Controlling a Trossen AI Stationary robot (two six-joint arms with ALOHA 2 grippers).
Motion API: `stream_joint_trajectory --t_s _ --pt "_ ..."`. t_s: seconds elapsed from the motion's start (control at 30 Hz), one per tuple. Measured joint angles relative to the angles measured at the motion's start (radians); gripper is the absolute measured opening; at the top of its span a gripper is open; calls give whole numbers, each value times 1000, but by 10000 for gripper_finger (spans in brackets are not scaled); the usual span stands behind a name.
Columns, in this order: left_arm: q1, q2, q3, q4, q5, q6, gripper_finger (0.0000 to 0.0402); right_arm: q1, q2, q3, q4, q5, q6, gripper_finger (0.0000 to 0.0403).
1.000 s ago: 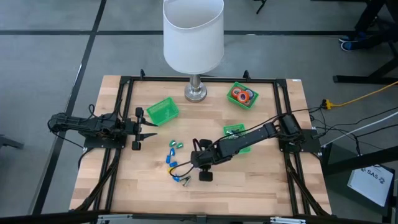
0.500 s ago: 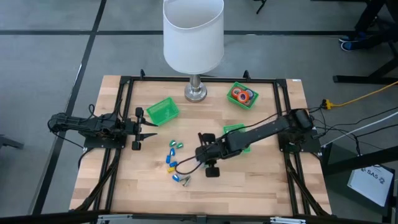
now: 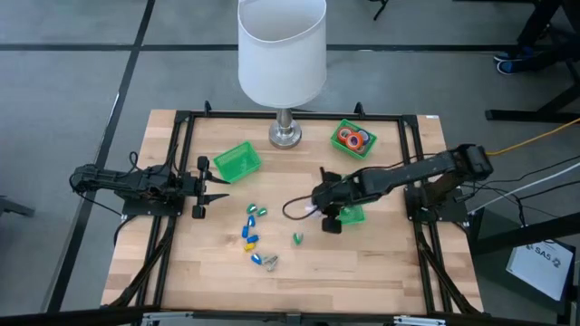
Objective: Pick and place Stapler, Stapler remover, tape
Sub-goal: Put the purple staple remover into the bottom right green bin
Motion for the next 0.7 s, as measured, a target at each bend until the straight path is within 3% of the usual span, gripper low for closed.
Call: stream_joint_trajectory --t_s 0.37,0.7 --pt "0 0 0 0 0 0 157 -69 -212 -220 -16 -6 112 41" --pt "0 0 0 0 0 0 157 -69 -384 -438 34 22 425 41"
